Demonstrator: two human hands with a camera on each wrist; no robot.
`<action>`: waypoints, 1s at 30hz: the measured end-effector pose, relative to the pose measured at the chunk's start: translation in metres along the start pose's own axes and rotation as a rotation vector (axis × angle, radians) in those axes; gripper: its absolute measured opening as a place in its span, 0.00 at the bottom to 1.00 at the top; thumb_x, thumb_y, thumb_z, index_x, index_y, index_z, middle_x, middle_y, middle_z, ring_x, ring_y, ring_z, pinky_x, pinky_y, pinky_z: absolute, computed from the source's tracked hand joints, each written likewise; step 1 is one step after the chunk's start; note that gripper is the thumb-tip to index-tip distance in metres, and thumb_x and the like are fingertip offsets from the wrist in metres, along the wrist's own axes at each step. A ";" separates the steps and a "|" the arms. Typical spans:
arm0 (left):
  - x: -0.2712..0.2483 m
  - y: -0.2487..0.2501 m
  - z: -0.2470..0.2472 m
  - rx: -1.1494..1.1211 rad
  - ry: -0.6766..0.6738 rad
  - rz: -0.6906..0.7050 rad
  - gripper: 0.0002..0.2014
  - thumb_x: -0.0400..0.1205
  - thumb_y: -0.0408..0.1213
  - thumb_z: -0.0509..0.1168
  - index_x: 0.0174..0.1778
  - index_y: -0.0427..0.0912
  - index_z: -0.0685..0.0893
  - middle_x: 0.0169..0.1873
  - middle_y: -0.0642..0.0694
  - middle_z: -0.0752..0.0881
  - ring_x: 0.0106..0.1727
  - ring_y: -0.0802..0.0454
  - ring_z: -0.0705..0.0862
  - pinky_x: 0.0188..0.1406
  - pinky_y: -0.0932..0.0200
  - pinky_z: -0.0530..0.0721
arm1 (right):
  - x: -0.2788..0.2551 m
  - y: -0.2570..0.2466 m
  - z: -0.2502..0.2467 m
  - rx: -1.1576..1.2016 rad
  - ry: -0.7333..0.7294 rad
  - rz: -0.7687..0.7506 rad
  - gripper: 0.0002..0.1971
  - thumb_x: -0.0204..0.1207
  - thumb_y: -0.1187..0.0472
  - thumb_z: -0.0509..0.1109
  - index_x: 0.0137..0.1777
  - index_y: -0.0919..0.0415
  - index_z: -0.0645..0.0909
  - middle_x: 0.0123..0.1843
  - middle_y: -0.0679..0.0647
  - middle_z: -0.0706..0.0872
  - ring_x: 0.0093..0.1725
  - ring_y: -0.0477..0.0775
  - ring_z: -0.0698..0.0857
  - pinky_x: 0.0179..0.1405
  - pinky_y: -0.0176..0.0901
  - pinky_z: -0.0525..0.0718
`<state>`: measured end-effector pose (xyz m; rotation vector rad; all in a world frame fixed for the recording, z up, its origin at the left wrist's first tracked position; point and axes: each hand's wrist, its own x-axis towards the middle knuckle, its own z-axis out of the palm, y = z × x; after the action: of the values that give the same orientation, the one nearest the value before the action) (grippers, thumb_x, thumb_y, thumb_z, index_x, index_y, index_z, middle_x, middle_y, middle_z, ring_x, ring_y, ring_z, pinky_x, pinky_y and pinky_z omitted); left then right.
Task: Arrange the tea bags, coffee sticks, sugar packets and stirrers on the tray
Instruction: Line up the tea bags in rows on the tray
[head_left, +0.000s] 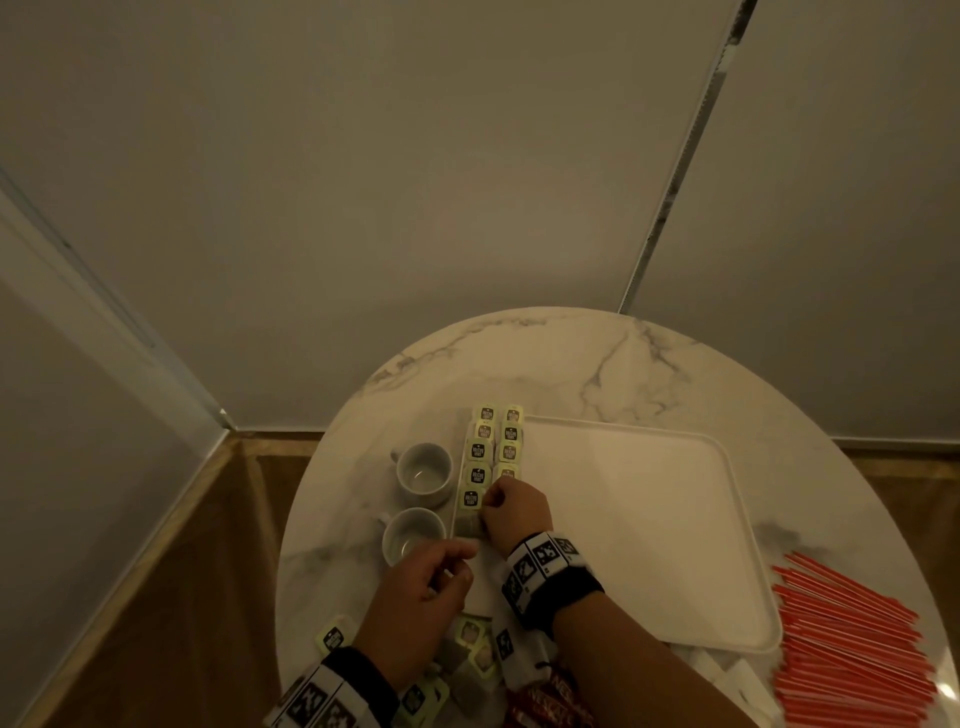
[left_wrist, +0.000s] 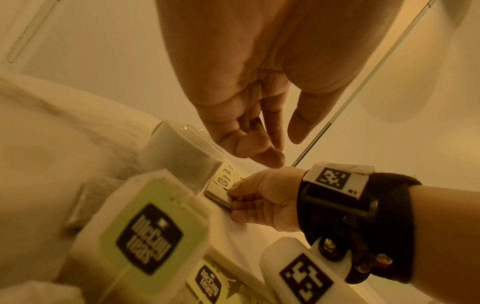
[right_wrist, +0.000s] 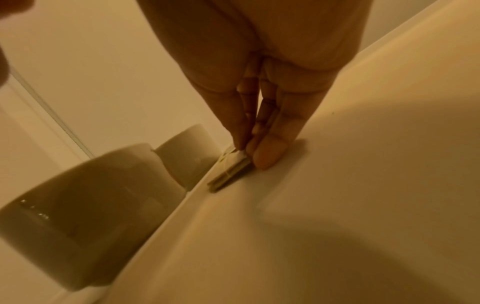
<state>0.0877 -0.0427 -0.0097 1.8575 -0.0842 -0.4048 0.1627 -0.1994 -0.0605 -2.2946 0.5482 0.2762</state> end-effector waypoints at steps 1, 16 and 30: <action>0.000 0.000 0.000 -0.004 0.002 -0.003 0.11 0.81 0.31 0.67 0.52 0.54 0.86 0.43 0.46 0.87 0.43 0.51 0.85 0.45 0.54 0.88 | 0.000 0.001 0.000 -0.002 -0.001 0.002 0.06 0.76 0.64 0.66 0.49 0.59 0.84 0.55 0.55 0.88 0.56 0.55 0.84 0.48 0.34 0.75; -0.007 -0.013 -0.019 0.271 -0.244 -0.118 0.07 0.83 0.38 0.65 0.52 0.54 0.85 0.46 0.51 0.87 0.44 0.55 0.87 0.46 0.60 0.88 | -0.068 0.028 -0.037 0.030 -0.128 -0.123 0.06 0.73 0.52 0.74 0.47 0.52 0.84 0.45 0.47 0.85 0.46 0.48 0.83 0.49 0.40 0.82; -0.024 -0.023 -0.013 0.450 -0.256 0.047 0.13 0.82 0.33 0.63 0.50 0.60 0.80 0.54 0.55 0.82 0.53 0.65 0.81 0.48 0.76 0.78 | -0.146 0.046 0.013 -0.633 -0.212 -0.216 0.33 0.73 0.31 0.61 0.66 0.57 0.74 0.65 0.57 0.72 0.66 0.63 0.68 0.63 0.58 0.71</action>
<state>0.0656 -0.0174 -0.0219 2.2289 -0.4209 -0.6287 0.0115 -0.1748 -0.0474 -2.8518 0.0993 0.6511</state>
